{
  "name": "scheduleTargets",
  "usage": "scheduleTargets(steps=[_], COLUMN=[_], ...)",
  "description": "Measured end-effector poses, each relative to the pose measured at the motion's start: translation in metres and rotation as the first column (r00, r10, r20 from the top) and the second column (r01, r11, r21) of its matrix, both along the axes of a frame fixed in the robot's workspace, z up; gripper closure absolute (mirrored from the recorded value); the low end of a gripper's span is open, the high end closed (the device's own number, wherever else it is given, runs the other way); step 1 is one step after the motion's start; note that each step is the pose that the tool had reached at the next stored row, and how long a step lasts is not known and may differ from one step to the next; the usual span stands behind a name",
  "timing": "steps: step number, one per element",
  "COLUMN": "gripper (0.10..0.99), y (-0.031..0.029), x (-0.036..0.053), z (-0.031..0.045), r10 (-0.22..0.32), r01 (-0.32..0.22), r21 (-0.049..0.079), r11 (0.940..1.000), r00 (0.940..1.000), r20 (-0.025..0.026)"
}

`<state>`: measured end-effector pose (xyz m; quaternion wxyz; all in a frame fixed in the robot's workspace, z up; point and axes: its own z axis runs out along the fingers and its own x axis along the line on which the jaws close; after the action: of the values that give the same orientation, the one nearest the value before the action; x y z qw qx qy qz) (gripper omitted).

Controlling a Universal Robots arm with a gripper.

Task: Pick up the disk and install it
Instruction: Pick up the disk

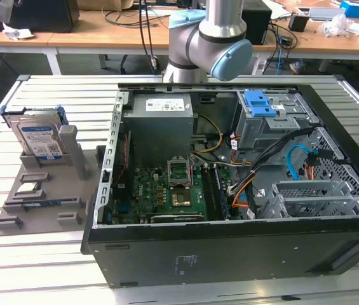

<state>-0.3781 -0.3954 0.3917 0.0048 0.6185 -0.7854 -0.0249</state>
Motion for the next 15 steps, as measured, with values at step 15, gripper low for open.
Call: scheduleTargets(steps=[15], gripper=[0.851], y=[0.0000], x=[0.0000], z=[0.0000], r10=[0.076], r01=[-0.076], r21=[0.000], r11=[0.9971], r00=[0.9971], r20=[0.0000])
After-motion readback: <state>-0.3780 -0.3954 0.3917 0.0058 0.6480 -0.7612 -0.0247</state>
